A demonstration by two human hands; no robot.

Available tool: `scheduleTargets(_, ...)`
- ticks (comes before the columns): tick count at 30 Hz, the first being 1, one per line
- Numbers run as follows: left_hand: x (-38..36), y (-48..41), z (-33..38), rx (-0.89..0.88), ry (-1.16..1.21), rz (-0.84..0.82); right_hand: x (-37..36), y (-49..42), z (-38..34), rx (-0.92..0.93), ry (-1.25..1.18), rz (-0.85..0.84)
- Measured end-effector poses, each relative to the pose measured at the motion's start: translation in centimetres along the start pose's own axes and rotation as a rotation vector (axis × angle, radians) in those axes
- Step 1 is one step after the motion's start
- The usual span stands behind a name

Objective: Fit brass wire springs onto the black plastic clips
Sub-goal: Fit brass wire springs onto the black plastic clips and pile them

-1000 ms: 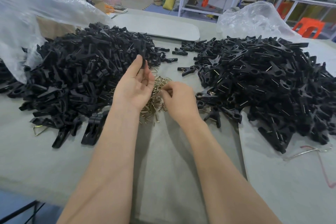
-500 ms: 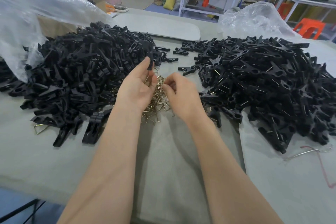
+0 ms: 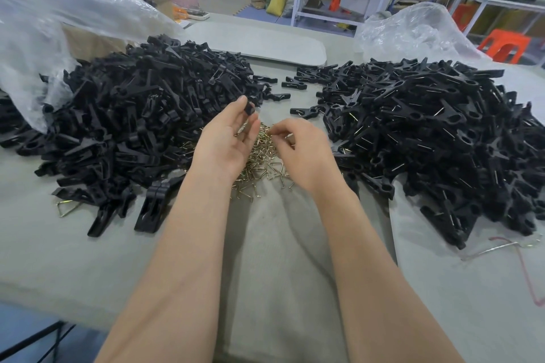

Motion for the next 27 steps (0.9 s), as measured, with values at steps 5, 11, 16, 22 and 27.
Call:
scheduleTargets(5, 0.1, -0.1, 0.0, -0.042, -0.063, 0.029, -0.1, 0.2, 0.3, -0.023, -0.027, 0.012)
scheduleTargets(11, 0.0, 0.2, -0.2, -0.163, -0.243, 0.052, 0.6, 0.4, 1.5, -0.303, -0.396, 0.199)
scheduleTargets(16, -0.1, 0.3, 0.1, -0.396, -0.753, 0.25, 2.0, 0.5, 1.8, -0.34, -0.516, 0.314)
scheduleTargets(22, -1.6, 1.0, -1.4, -0.759, -1.418, 0.216, 4.6, 1.1, 2.6, -0.348, -0.642, 0.414)
scheduleTargets(27, -2.0, 1.3, -1.7, -0.818, -1.493, 0.139, 4.6, 1.1, 2.5, -0.338, -0.351, 0.322)
Point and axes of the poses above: each hand's wrist, its own y-axis away from the middle knuckle, its own x-axis out of the back of the hand, z = x × y, the point moved 3 cm from there along -y, towards the middle knuckle, and after that the axes turned 15 degrees about x, right-handed, at the moved point
